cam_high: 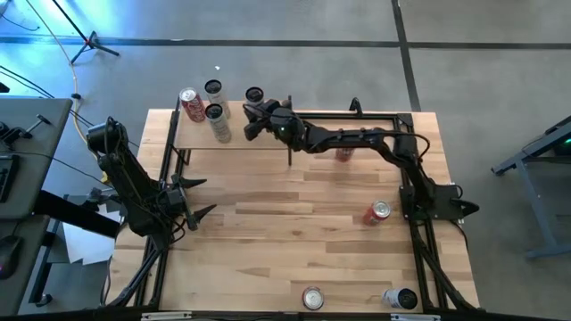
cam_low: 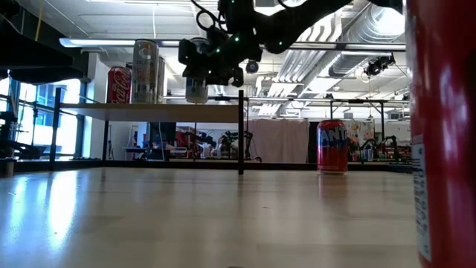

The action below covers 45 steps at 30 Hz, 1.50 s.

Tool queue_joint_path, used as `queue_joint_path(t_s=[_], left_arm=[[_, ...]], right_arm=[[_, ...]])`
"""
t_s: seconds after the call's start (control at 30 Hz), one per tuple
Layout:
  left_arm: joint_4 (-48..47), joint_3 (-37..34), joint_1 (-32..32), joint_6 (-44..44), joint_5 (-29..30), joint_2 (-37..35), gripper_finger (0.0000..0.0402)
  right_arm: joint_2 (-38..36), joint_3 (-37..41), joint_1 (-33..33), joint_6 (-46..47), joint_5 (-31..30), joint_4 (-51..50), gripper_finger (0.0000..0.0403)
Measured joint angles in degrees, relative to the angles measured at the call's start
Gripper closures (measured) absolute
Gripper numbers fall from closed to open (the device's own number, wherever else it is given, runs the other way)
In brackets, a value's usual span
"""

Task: Place canned beverage on shelf
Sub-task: Put the top blue soda can on the shelf

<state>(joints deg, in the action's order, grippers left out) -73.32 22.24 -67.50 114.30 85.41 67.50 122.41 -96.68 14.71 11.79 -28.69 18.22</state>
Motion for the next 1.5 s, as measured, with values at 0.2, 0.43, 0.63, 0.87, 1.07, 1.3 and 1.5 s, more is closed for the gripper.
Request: queue_joint_path(t_s=[0.2,0.43,0.63,0.87,1.07,1.3,1.5], left_arm=[[0.00,0.00,0.01,-0.04,-0.86,0.00,0.0002],[-0.01,0.00,0.01,0.01,-4.27,0.00,0.0002],[0.00,0.01,0.01,-0.02,-8.94,0.01,0.0002],[0.00,0.00,0.01,0.00,-15.06,-0.01,0.0002],[0.00,0.00,0.01,-0.01,-19.24,0.01,0.0002],[0.00,0.00,-0.01,0.00,-21.31,0.01,0.0002],[0.00,0.00,-0.01,-0.02,-21.35,0.01,0.0002]], right_arm=[[2.49,0.01,1.32,0.79,2.82,3.07,0.0165],[2.54,-0.32,2.50,-1.64,3.67,3.05,0.0145],[2.54,-3.91,2.57,-4.20,4.47,-1.60,0.0148],[2.54,-7.64,2.53,-3.84,2.97,-9.14,0.0148],[2.54,-7.64,2.66,-2.79,2.70,-9.08,0.0148],[2.54,-7.64,4.08,-0.80,1.78,-12.65,0.0148],[2.54,-7.57,5.83,3.06,1.74,-16.06,0.0148]])
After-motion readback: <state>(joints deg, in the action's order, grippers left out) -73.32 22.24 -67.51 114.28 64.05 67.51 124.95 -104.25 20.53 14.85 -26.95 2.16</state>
